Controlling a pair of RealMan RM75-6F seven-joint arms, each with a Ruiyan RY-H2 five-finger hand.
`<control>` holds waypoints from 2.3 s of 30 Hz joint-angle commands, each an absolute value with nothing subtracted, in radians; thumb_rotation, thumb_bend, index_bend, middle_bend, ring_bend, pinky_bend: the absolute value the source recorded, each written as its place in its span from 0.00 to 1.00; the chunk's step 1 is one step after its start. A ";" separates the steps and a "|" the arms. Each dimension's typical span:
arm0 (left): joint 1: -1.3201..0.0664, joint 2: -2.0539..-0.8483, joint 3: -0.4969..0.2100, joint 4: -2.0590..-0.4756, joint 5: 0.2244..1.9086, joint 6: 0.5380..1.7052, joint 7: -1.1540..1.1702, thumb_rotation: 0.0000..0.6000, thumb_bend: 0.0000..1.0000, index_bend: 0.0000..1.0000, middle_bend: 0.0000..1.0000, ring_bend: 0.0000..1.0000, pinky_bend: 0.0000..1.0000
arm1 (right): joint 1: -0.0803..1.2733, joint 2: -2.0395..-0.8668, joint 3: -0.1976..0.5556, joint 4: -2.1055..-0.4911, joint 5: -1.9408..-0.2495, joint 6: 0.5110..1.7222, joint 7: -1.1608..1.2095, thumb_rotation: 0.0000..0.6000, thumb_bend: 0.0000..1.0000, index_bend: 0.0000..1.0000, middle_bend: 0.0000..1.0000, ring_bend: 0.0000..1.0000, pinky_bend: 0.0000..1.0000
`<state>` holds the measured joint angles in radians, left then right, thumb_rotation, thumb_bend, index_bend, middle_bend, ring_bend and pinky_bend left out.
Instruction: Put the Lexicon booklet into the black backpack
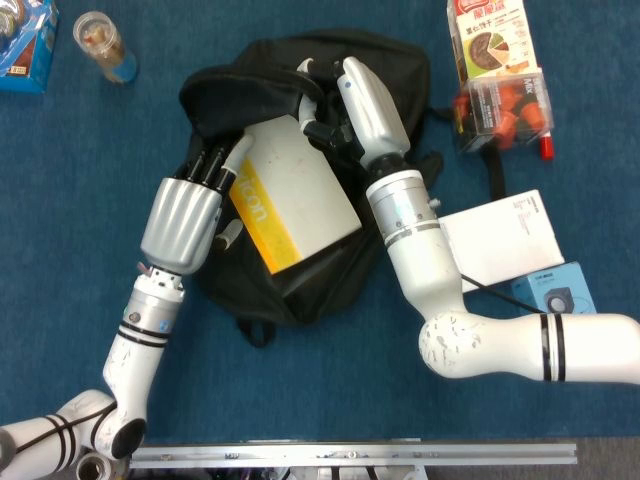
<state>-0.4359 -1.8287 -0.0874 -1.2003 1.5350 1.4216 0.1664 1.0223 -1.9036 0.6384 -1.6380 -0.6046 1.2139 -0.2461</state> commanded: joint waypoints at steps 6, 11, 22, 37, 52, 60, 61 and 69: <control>-0.377 -1.726 -0.078 -1.336 1.505 1.445 0.184 1.00 0.13 0.00 0.04 0.07 0.35 | 1.006 -1.874 0.605 -1.665 -0.617 1.193 -0.254 1.00 0.72 0.73 0.62 0.64 0.87; -0.333 -1.638 -0.073 -1.397 1.499 1.485 0.152 1.00 0.13 0.00 0.04 0.07 0.35 | 0.978 -1.839 0.557 -1.699 -0.639 1.172 -0.257 1.00 0.72 0.73 0.62 0.63 0.87; -0.251 -1.485 -0.061 -1.450 1.480 1.535 0.096 1.00 0.13 0.00 0.05 0.07 0.35 | 0.947 -1.743 0.437 -1.770 -0.668 1.041 -0.277 1.00 0.47 0.55 0.44 0.43 0.66; -0.223 -1.356 -0.116 -1.449 1.424 1.520 0.042 1.00 0.13 0.00 0.05 0.07 0.34 | 0.880 -1.522 0.339 -1.897 -0.824 0.987 -0.256 1.00 0.00 0.00 0.12 0.13 0.31; -0.228 -1.316 -0.138 -1.414 1.440 1.512 -0.009 1.00 0.13 0.04 0.07 0.07 0.34 | 0.632 -1.219 0.232 -1.957 -1.037 1.135 -0.140 1.00 0.15 0.20 0.35 0.25 0.44; -0.215 -1.313 -0.123 -1.381 1.471 1.532 -0.014 1.00 0.13 0.11 0.11 0.09 0.34 | 0.486 -1.150 0.131 -1.860 -1.133 1.314 -0.228 1.00 0.27 0.56 0.55 0.47 0.60; -0.213 -1.308 -0.116 -1.378 1.478 1.533 -0.012 1.00 0.13 0.12 0.12 0.09 0.34 | 0.469 -1.148 0.121 -1.841 -1.148 1.335 -0.236 1.00 0.28 0.57 0.56 0.48 0.60; -0.169 -1.247 -0.053 -1.417 1.511 1.534 0.033 1.00 0.13 0.18 0.14 0.09 0.34 | 0.328 -1.125 0.062 -1.747 -1.191 1.455 -0.214 1.00 0.28 0.57 0.56 0.48 0.60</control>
